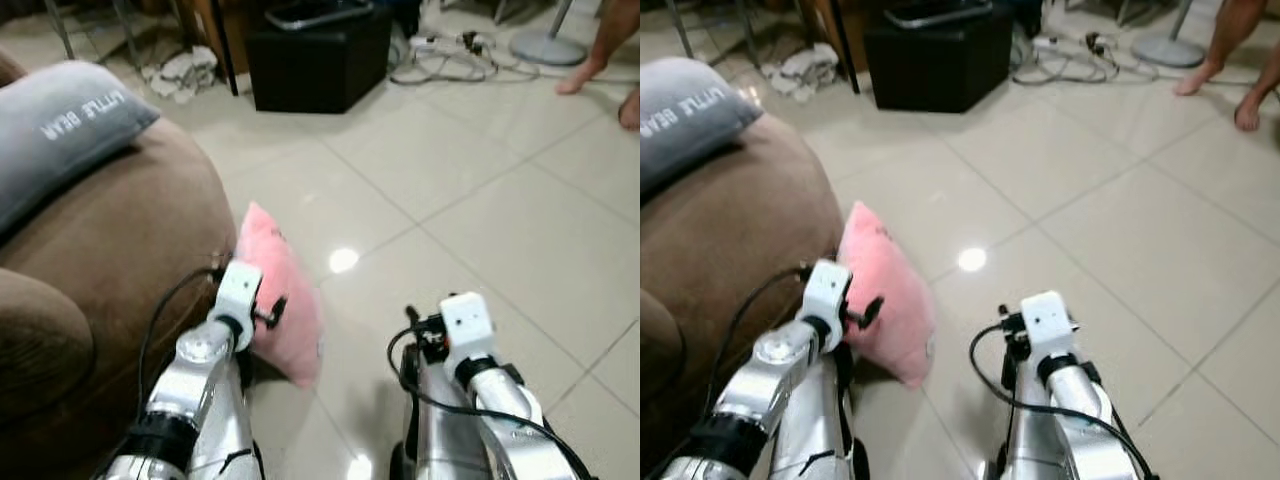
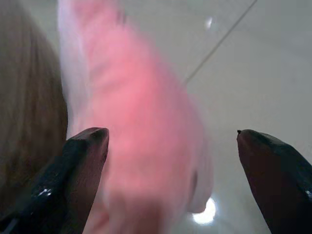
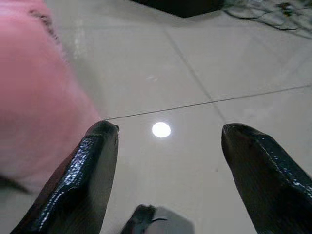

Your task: Move the pillow to the sofa from floor

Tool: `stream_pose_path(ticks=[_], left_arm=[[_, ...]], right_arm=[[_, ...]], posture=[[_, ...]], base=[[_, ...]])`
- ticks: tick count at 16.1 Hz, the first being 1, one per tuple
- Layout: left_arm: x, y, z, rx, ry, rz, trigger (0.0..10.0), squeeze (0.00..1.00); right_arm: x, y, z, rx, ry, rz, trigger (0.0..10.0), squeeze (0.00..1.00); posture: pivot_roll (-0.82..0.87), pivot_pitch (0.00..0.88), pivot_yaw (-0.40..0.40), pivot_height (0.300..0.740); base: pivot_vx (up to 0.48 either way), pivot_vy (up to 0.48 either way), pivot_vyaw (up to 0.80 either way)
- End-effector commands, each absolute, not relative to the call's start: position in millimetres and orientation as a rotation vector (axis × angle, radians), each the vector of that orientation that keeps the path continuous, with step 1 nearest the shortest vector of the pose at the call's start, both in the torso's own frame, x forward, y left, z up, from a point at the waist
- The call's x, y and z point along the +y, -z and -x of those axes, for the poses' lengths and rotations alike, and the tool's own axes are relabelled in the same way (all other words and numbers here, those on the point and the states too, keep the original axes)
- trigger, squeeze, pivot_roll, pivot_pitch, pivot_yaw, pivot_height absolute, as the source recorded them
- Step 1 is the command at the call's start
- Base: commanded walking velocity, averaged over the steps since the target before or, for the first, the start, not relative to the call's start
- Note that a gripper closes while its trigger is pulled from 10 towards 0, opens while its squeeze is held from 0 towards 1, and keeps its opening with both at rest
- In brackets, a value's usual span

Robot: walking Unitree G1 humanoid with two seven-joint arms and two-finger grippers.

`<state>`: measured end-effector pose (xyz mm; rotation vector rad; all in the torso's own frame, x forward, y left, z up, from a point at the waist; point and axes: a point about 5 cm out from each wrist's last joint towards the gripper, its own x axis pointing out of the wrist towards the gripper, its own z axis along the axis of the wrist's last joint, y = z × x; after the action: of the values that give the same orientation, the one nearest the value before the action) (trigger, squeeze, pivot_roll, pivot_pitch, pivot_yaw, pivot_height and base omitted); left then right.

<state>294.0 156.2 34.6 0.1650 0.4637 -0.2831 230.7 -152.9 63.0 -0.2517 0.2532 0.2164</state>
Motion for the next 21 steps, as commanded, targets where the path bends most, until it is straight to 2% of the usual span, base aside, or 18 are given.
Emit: stream_pose_path(ticks=[1, 4, 6, 12, 13, 14, 15, 17, 21], left_arm=[[165.3, -32.0, -298.1, 0.496, 0.229, -0.169, 10.0, 1.00], [186.4, -25.4, -303.1, 0.509, 0.048, -0.188, 10.0, 1.00], [190.5, -23.5, -303.7, 0.500, 0.006, -0.189, 10.0, 1.00], [183.7, -6.2, -300.2, 0.562, 0.012, -0.221, 10.0, 1.00], [180.2, -7.7, -302.4, 0.545, 0.037, -0.188, 9.3, 1.00], [178.9, -8.3, -303.3, 0.541, 0.047, -0.186, 4.8, 0.76], [178.9, -8.5, -303.9, 0.539, 0.048, -0.192, 0.0, 0.31], [179.5, -9.2, -305.4, 0.528, 0.042, -0.187, 0.0, 0.00], [178.2, -10.6, -307.0, 0.518, 0.060, -0.171, 0.0, 0.00]], right_arm=[[-144.6, -69.8, -230.0, 0.234, -0.292, 0.242, 10.0, 0.00], [-137.7, -73.2, -223.2, 0.236, -0.383, 0.280, 10.0, 0.00], [-137.7, -74.7, -219.4, 0.238, -0.405, 0.293, 10.0, 0.00], [-133.4, -86.8, -224.1, 0.230, -0.497, 0.316, 10.0, 0.00], [-134.5, -87.8, -223.4, 0.230, -0.502, 0.320, 10.0, 0.00], [-135.1, -87.7, -222.7, 0.232, -0.504, 0.322, 10.0, 0.00], [-135.6, -87.4, -222.1, 0.235, -0.505, 0.326, 10.0, 0.00], [-136.0, -86.6, -220.9, 0.241, -0.502, 0.330, 10.0, 0.00], [-132.3, -85.0, -218.3, 0.242, -0.504, 0.324, 10.0, 0.00]], posture=[[-0.03, 0.143, 0.042, 0.462], [-0.05, 0.194, 0.046, 0.462], [-0.05, 0.221, 0.037, 0.462], [-0.07, 0.271, 0.018, 0.462], [-0.07, 0.272, 0.017, 0.462], [-0.07, 0.273, 0.017, 0.462], [-0.07, 0.273, 0.019, 0.462], [-0.07, 0.268, 0.026, 0.462], [-0.07, 0.258, 0.031, 0.462]], base=[[0.000, 0.000, 0.00], [0.000, 0.000, 0.00], [0.000, 0.000, 0.00], [0.000, 0.000, 0.00], [0.000, 0.000, 0.00], [0.000, 0.000, 0.00], [0.000, 0.000, 0.00], [0.000, 0.000, 0.00], [0.000, 0.000, 0.00]])
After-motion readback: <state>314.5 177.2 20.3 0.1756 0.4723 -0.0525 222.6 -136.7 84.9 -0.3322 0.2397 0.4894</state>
